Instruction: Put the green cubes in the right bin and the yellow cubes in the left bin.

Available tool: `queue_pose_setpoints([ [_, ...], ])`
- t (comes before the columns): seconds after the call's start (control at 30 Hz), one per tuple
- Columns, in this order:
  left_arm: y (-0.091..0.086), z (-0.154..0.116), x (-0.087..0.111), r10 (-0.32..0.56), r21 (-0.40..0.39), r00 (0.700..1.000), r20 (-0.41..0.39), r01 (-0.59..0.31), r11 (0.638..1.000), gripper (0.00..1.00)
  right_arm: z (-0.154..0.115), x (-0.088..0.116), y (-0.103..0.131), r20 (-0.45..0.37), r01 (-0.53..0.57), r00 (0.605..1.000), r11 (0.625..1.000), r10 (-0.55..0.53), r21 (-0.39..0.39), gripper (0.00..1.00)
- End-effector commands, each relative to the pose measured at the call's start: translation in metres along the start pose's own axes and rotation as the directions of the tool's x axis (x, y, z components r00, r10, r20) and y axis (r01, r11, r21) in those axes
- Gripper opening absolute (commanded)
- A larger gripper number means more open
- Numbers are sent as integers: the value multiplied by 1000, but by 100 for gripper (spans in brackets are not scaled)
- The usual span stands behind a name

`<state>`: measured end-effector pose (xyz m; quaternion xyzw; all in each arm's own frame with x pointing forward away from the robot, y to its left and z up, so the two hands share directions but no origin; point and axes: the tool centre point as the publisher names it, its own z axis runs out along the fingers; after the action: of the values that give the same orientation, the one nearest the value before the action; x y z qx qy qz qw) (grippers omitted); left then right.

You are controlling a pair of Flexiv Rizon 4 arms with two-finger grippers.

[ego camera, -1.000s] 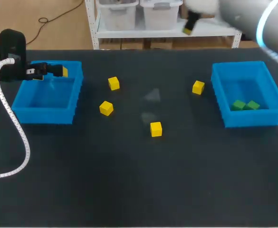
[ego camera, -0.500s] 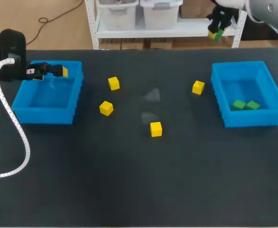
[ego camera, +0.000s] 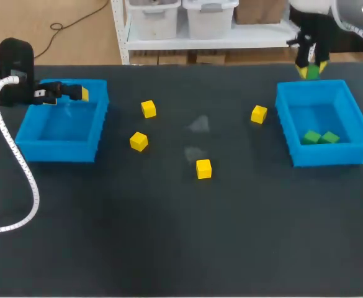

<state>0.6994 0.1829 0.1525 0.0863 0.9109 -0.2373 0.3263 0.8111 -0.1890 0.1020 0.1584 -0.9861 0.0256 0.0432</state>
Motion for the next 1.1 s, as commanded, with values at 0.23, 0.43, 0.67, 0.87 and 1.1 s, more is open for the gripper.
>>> queue_pose_setpoints([
  [0.23,2,0,1,2,11,1000,7,-2,1000,100,31,53,-9,297,-53,953,998,57,-20,0],
  [0.43,2,0,1,2,11,1000,7,-2,1000,100,33,50,-11,314,-56,947,998,64,-32,81],
  [0.67,2,0,1,2,11,1000,7,-2,1000,100,30,35,-7,391,-14,919,997,42,-76,100],
  [0.87,2,0,1,2,11,1000,7,-2,1000,100,30,35,-7,391,-14,919,997,42,-76,100],
  [1.1,2,0,1,2,11,1000,7,-2,1000,100,30,35,-7,391,-14,919,997,42,-76,100],
])
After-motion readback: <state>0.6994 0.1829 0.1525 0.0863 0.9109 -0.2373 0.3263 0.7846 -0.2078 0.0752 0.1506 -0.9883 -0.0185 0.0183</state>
